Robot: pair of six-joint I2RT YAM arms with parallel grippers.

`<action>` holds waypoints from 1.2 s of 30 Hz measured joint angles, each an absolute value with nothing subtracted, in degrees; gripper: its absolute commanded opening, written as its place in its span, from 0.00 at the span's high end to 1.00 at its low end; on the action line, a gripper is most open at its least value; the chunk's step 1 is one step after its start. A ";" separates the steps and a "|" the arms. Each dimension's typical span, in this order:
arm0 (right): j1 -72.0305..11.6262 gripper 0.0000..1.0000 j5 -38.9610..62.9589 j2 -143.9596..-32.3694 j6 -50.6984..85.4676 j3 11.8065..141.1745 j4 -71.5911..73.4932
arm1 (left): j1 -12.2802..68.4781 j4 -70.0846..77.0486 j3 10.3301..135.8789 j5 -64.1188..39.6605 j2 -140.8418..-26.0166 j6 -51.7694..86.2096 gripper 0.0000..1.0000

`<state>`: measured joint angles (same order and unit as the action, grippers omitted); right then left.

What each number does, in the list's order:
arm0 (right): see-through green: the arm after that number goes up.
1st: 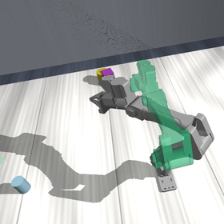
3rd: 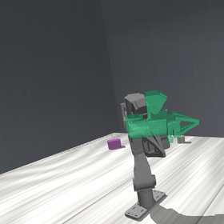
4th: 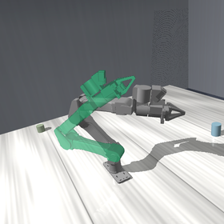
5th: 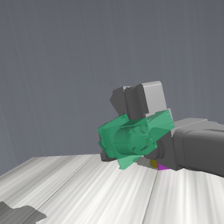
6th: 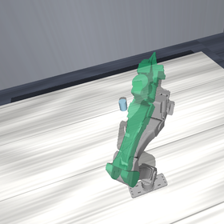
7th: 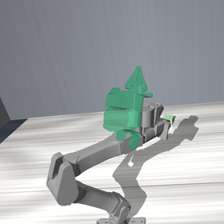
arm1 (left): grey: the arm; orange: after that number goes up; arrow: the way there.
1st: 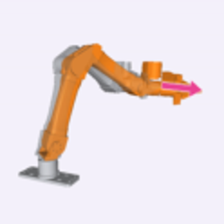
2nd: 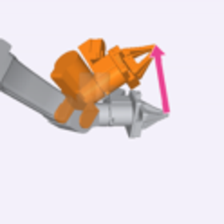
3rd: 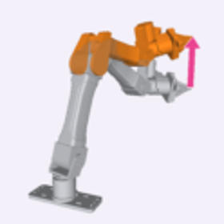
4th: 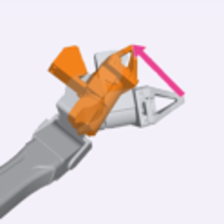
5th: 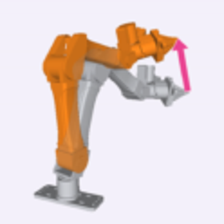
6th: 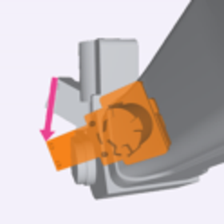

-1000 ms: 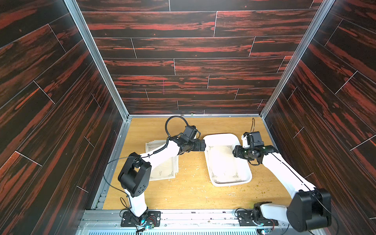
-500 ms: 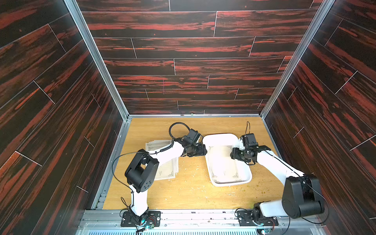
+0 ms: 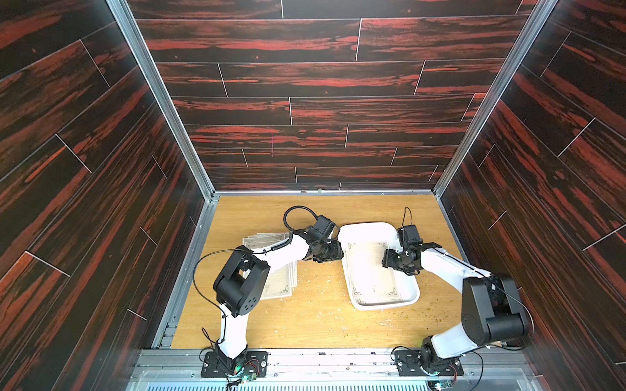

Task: Take out the stationery paper from the storage box
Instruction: Pick up the stationery paper from the storage box.

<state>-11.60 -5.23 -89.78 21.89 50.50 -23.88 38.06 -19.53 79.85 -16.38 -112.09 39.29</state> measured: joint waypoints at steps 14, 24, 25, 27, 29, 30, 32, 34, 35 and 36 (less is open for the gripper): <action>-11.62 0.31 -6.63 -94.80 23.22 51.81 -22.20 | 38.06 -21.10 80.86 -16.32 -112.46 39.27 0.44; -14.50 0.31 -5.65 -94.39 24.93 51.88 -22.20 | 38.06 -21.43 82.08 -16.32 -112.49 39.27 0.45; -14.81 0.31 -5.56 -94.04 25.04 51.88 -22.39 | 38.06 -21.43 82.08 -16.32 -112.53 39.27 0.45; -15.03 0.31 -6.04 -93.03 25.02 51.88 -22.92 | 38.06 -21.43 82.08 -16.32 -112.60 39.27 0.44; -15.03 0.29 -7.64 -92.14 24.77 52.23 -23.79 | 38.06 -21.43 82.11 -16.32 -112.79 39.27 0.44; -15.03 0.29 -8.58 -91.98 24.58 52.56 -24.23 | 38.06 -21.43 82.11 -16.32 -112.92 39.27 0.44; -15.00 0.26 -11.00 -91.96 23.97 53.49 -25.06 | 38.06 -21.63 82.24 -16.29 -113.27 39.24 0.45; -15.00 0.24 -13.21 -91.98 23.42 54.19 -25.78 | 38.06 -21.89 82.32 -16.27 -113.47 39.24 0.44; -15.00 0.24 -14.31 -92.05 23.09 54.57 -26.20 | 38.06 -22.09 82.32 -16.27 -113.47 39.24 0.44; -15.00 0.23 -15.05 -92.25 22.98 54.85 -26.48 | 38.06 -22.22 82.32 -16.27 -113.47 39.24 0.45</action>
